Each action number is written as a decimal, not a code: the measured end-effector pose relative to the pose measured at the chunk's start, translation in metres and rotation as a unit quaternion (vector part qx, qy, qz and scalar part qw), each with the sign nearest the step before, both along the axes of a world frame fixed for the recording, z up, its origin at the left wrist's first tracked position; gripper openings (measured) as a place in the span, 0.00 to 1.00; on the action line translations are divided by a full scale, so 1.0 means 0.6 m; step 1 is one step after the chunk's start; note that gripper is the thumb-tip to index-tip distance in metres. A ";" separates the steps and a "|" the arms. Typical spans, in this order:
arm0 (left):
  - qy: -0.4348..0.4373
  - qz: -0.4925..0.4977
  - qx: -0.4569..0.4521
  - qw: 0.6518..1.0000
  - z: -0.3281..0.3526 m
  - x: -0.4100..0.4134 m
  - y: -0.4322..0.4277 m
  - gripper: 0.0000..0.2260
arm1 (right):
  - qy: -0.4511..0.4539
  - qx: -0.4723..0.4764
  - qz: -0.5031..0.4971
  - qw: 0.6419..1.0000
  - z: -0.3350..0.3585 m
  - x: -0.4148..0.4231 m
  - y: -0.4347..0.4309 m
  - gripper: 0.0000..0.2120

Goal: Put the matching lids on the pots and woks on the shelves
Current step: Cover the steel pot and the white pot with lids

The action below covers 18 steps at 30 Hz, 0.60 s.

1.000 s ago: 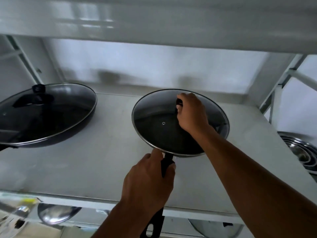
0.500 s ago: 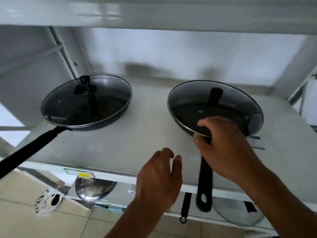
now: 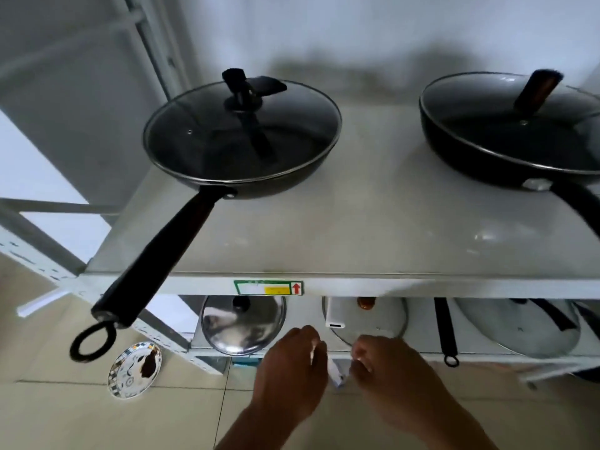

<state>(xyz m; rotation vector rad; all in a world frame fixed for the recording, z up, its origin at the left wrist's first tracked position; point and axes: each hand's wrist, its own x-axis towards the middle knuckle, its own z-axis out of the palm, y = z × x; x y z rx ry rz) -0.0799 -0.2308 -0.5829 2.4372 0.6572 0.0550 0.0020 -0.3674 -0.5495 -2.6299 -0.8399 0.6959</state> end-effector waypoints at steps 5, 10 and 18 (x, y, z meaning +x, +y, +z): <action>0.035 0.088 0.032 0.995 -0.150 -0.015 0.101 0.07 | 0.020 -0.015 0.030 0.999 -0.164 0.031 0.085 0.11; -0.001 0.159 0.055 0.986 -0.237 0.005 0.175 0.08 | 0.004 0.077 0.050 0.996 -0.264 0.044 0.164 0.08; -0.052 0.198 0.092 0.974 -0.322 0.038 0.259 0.10 | -0.040 0.125 0.081 0.988 -0.362 0.052 0.258 0.11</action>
